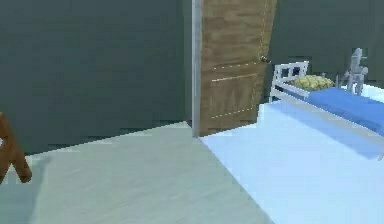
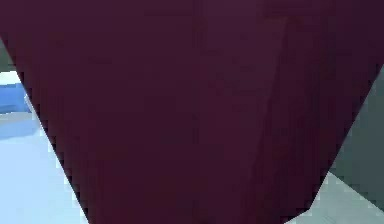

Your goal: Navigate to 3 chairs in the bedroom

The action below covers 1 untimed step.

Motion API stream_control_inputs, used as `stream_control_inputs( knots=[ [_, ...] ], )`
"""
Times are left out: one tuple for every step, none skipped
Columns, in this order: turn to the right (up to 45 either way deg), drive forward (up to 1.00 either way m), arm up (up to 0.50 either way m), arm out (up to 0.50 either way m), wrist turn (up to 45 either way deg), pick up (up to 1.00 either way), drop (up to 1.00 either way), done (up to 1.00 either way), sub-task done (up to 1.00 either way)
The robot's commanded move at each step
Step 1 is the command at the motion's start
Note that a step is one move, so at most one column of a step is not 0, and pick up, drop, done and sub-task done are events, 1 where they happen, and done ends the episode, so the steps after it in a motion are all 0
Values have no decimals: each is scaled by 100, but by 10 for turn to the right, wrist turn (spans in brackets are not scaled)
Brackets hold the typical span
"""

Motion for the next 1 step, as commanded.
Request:
stream_control_inputs(
  knots=[
    [0,70,0,0,0,0,0,0,0]
  ],
)
